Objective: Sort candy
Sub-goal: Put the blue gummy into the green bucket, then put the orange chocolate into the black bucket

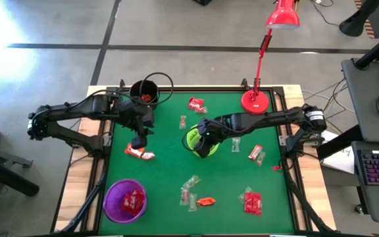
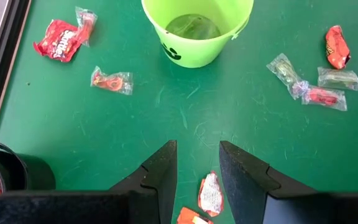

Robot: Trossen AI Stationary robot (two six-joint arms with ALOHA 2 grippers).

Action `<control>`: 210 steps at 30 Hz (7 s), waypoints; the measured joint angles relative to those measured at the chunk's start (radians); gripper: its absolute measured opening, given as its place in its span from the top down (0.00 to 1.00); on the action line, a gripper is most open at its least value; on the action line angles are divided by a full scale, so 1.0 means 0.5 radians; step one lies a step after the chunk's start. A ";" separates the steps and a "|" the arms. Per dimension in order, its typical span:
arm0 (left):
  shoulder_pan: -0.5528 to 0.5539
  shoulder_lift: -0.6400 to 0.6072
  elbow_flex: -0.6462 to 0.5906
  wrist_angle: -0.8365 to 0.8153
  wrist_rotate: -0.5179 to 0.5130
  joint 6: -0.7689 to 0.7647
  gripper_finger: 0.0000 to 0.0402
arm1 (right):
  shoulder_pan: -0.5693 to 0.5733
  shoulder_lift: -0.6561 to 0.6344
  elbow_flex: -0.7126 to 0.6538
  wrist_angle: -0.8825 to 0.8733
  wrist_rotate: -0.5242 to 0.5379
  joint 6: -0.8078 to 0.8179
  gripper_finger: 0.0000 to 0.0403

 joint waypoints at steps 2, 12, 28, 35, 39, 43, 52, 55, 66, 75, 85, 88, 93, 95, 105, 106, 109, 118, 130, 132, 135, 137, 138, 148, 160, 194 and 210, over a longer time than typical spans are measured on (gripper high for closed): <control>0.000 0.000 0.000 0.000 0.000 0.000 0.74 | 0.000 0.000 0.033 -0.002 0.001 -0.020 0.70; 0.000 0.002 0.000 -0.001 0.001 -0.007 0.74 | 0.011 -0.009 0.317 -0.117 -0.008 -0.025 0.60; 0.000 0.101 0.000 -0.001 0.005 -0.008 0.74 | 0.273 -0.005 0.536 -0.632 -0.414 -0.251 0.63; -0.002 0.109 0.000 0.005 0.007 -0.076 0.74 | 0.386 0.000 0.485 -0.633 -0.436 -0.255 0.63; -0.004 0.101 0.000 0.005 0.011 -0.090 0.74 | 0.465 0.008 0.484 -0.625 -0.436 -0.255 0.63; -0.004 0.102 0.000 0.005 0.011 -0.112 0.74 | 0.549 0.013 0.452 -0.594 -0.424 -0.260 0.63; -0.004 0.101 0.000 -0.002 0.120 -0.233 0.74 | 0.745 0.041 0.424 -0.431 -0.097 -0.514 0.61; -0.004 0.100 0.000 -0.003 0.127 -0.261 0.74 | 0.782 0.094 0.423 -0.397 -0.050 -0.495 0.58; -0.004 0.096 0.000 -0.039 0.129 -0.332 0.74 | 0.955 0.473 0.422 -0.396 -0.051 -0.496 0.48; -0.004 0.096 0.000 -0.055 0.130 -0.353 0.74 | 1.001 0.742 0.422 -0.392 -0.053 -0.495 0.48; -0.004 0.096 0.000 -0.053 0.130 -0.378 0.74 | 1.019 0.757 0.422 -0.218 -0.158 -0.494 0.48; -0.004 0.096 0.000 -0.051 0.130 -0.378 0.74 | 1.018 0.759 0.423 -0.185 -0.157 -0.494 0.48; -0.004 0.095 0.000 -0.050 0.130 -0.377 0.74 | 1.018 0.761 0.410 -0.131 -0.156 -0.494 0.48; -0.004 0.095 0.000 -0.049 0.130 -0.376 0.74 | 1.018 0.761 0.403 -0.092 -0.156 -0.494 0.48; -0.004 0.095 0.000 -0.049 0.130 -0.369 0.74 | 1.017 0.764 0.272 -0.036 -0.141 -0.461 0.48; -0.004 0.095 0.000 -0.049 0.130 -0.369 0.74 | 1.017 0.764 0.265 -0.035 -0.133 -0.461 0.48; -0.004 0.095 0.000 -0.049 0.130 -0.368 0.74 | 1.017 0.764 0.241 -0.023 -0.111 -0.460 0.48; -0.004 0.095 0.000 -0.049 0.130 -0.368 0.74 | 1.012 0.759 0.134 0.050 -0.105 -0.369 0.49; -0.004 0.095 0.000 -0.049 0.130 -0.368 0.74 | 1.012 0.759 0.131 0.106 -0.121 -0.353 0.83; -0.004 0.095 0.000 -0.048 0.130 -0.368 0.74 | 1.012 0.759 0.131 0.111 -0.126 -0.352 0.91; -0.004 0.095 0.000 -0.049 0.130 -0.368 0.74 | 1.012 0.758 0.131 0.111 -0.124 -0.351 0.96; -0.004 0.095 0.000 -0.049 0.130 -0.368 0.74 | 1.012 0.756 0.131 0.110 -0.125 -0.337 0.96; -0.004 0.095 0.000 -0.049 0.130 -0.368 0.74 | 1.012 0.756 0.131 0.110 -0.125 -0.335 0.96; -0.004 0.095 0.000 -0.048 0.145 -0.408 0.74 | 1.018 0.570 0.122 0.078 -0.110 -0.159 0.97; -0.005 0.168 0.002 0.038 0.326 -0.472 0.74 | 0.971 0.154 0.126 0.092 0.506 0.012 0.97; -0.002 0.272 0.002 0.855 0.652 -0.278 0.69 | 0.371 -0.077 0.129 0.504 0.786 -0.556 0.97; 0.000 0.274 0.002 0.935 0.546 -0.329 0.64 | 0.376 -0.069 0.129 0.554 0.784 -0.551 0.97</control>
